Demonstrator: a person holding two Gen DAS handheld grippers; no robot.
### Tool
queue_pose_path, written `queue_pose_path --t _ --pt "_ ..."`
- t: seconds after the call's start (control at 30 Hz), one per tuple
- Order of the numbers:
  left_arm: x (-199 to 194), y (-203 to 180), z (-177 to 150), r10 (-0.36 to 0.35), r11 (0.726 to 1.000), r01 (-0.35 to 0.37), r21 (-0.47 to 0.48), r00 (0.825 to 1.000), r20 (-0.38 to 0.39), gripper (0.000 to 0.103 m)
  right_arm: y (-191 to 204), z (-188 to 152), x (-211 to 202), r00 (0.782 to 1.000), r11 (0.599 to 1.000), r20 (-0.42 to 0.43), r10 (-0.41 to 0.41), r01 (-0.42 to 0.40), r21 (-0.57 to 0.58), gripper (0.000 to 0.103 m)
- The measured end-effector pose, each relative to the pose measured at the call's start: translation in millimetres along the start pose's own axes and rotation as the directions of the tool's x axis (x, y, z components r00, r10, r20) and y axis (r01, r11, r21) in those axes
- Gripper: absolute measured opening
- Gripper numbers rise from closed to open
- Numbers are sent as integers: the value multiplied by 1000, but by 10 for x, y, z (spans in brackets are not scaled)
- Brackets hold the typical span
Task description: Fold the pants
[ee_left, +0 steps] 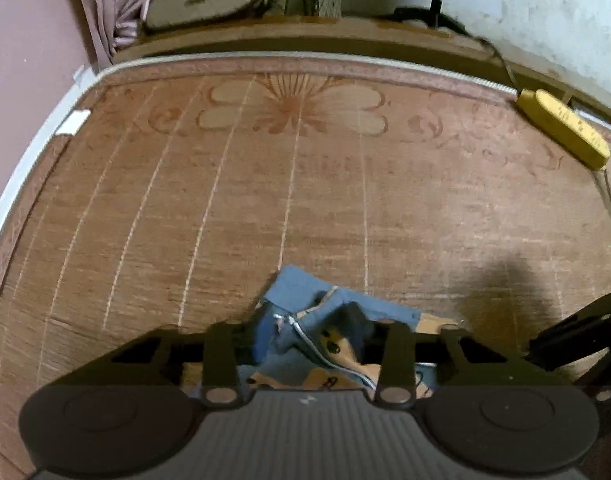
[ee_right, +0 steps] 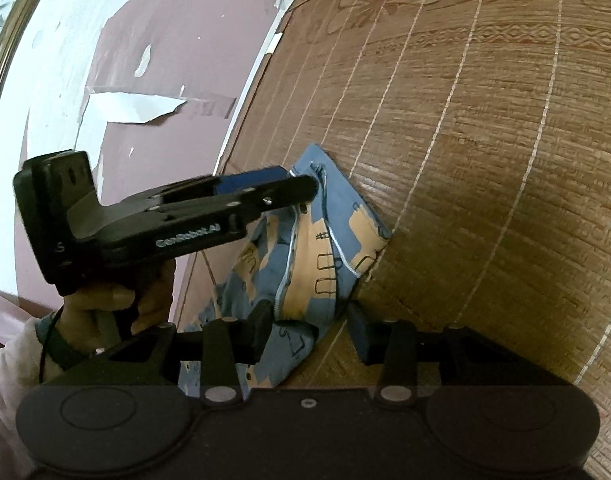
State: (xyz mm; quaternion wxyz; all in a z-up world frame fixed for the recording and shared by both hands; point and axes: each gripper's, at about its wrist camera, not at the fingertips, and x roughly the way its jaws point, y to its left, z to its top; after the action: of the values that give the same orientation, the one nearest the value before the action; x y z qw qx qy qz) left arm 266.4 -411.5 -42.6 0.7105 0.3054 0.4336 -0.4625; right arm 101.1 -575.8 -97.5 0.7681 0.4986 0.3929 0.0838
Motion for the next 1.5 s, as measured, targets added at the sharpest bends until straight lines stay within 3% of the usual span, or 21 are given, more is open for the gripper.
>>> queue_pose_path --t 0.17,0.57,0.63,0.7,0.93,1.17,1.3,1.5 --pt "22 -18 -19 6 1000 -6 -7 1000 14 31 -10 -2 -13 1000 1000 13 12 -12 14 42" --pt "-21 16 -125 13 997 -7 -75 997 79 28 -105 55 -102 998 995 50 34 -38 93 47" --pt "-31 10 -142 18 996 -10 -87 996 92 26 -89 57 -84 999 996 41 25 -28 80 43" --pt "-40 1 -148 24 995 -14 -95 995 99 22 -47 46 -52 1000 999 29 8 -9 54 25" --pt "-87 5 -165 48 992 -34 -124 993 111 14 92 28 -45 994 994 71 -78 83 -74 1" --pt "-234 45 -175 110 977 -69 -202 974 198 11 279 14 -109 973 954 181 -141 183 -239 0" --pt "-318 98 -189 135 966 -72 -247 959 248 11 415 -22 -101 950 901 256 -177 261 -346 0" --pt "-140 122 -168 163 959 -100 -264 960 226 12 427 -4 57 906 819 312 -288 402 -411 0"
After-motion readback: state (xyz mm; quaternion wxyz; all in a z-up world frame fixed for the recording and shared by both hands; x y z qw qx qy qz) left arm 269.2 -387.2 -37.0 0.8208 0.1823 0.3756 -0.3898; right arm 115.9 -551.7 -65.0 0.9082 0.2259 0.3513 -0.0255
